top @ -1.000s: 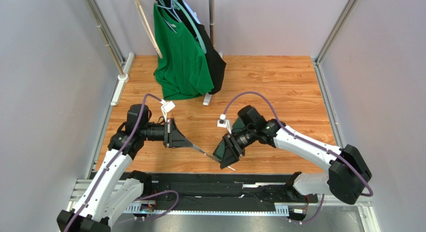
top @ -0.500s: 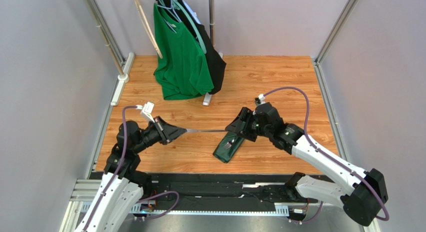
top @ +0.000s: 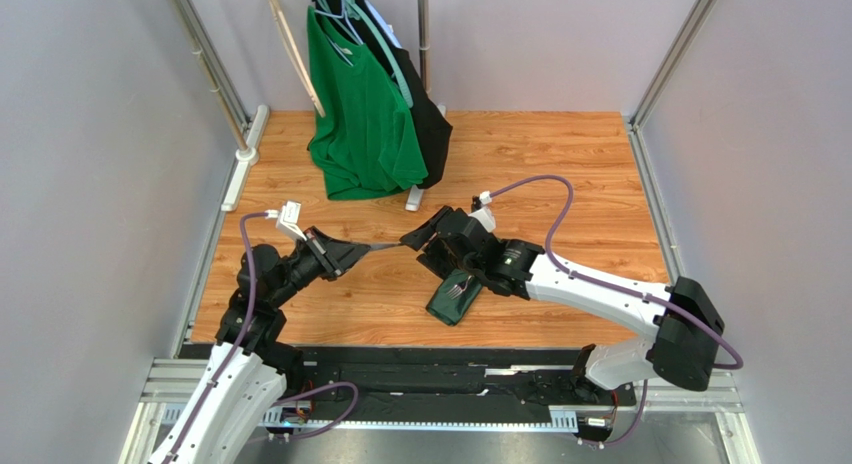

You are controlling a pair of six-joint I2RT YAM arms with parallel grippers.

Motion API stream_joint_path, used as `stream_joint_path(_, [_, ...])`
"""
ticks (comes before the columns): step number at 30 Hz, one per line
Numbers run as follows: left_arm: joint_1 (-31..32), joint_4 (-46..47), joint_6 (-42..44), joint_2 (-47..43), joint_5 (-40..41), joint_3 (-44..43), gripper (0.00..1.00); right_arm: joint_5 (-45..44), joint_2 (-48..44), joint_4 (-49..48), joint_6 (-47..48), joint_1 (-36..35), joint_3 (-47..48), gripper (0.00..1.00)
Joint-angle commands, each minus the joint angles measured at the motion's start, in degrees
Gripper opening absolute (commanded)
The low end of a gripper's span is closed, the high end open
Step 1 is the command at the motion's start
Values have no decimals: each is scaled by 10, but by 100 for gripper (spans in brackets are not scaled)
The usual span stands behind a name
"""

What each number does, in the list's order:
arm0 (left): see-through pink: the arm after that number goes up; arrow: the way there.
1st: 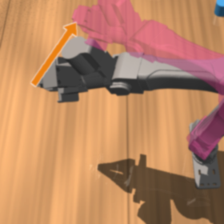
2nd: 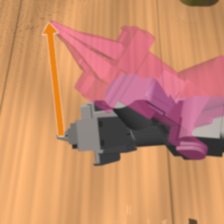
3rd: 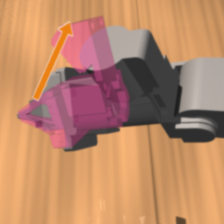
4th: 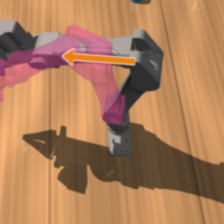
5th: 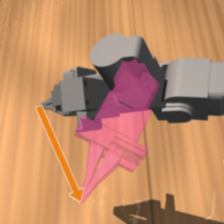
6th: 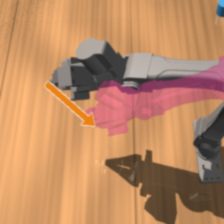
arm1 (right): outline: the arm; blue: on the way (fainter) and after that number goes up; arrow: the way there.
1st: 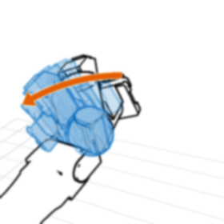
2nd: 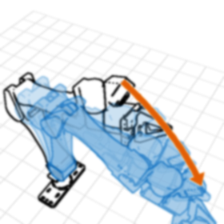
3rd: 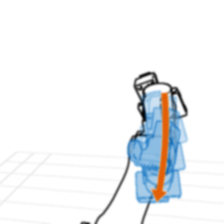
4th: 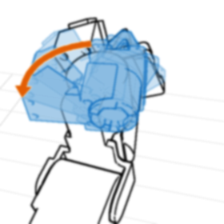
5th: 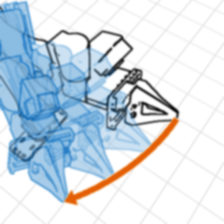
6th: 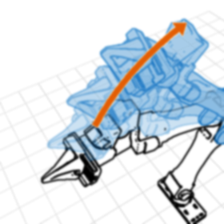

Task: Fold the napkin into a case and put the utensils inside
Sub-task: Pass from the left arm to the right

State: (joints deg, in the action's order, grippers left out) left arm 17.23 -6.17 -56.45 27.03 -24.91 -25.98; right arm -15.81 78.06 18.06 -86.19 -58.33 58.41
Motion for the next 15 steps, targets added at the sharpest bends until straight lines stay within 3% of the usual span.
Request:
stream_joint_path(1, [8, 85, -47, -7, -14, 29, 0, -65, 38, 2, -50, -1, 63, 52])
stream_joint_path(3, [10, 85, -48, -12, -13, 44, 0, -73, 51, 17, -54, 5, 72, 41])
stream_joint_path(7, [11, 98, -59, -21, -34, 71, 0, -63, 60, 12, -23, 23, 67, 4])
stream_joint_path(10, [10, 101, -40, -15, -76, 75, 0, -70, 44, 7, 6, 27, 50, 0])
stream_joint_path(13, [10, -4, 57, 20, -124, 24, 31, -46, 27, 6, 88, 41, 36, 0])
stream_joint_path(14, [10, -77, 77, 28, -121, -11, 65, -34, 25, 5, 116, 47, 36, 0])
stream_joint_path(15, [10, -103, 98, 40, -120, -25, 69, -20, 26, 8, 151, 60, 39, 0])
